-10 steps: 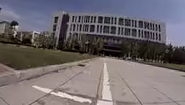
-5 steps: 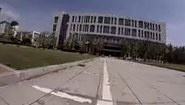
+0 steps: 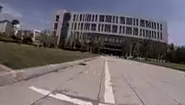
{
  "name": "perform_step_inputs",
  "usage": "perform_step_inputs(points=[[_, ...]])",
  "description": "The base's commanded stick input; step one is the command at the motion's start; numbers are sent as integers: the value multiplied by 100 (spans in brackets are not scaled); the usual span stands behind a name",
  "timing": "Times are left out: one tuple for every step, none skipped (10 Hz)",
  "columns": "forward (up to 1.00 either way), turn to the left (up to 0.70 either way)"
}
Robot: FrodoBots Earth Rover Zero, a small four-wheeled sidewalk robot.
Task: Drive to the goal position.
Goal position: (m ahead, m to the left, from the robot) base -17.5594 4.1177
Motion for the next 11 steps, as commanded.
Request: perform_step_inputs(points=[[70,-12],[70,-18],[70,-25],[70,-31],[70,-30],[70,-24],[70,-17],[70,-10],[70,-3],[70,-6],[70,-13]])
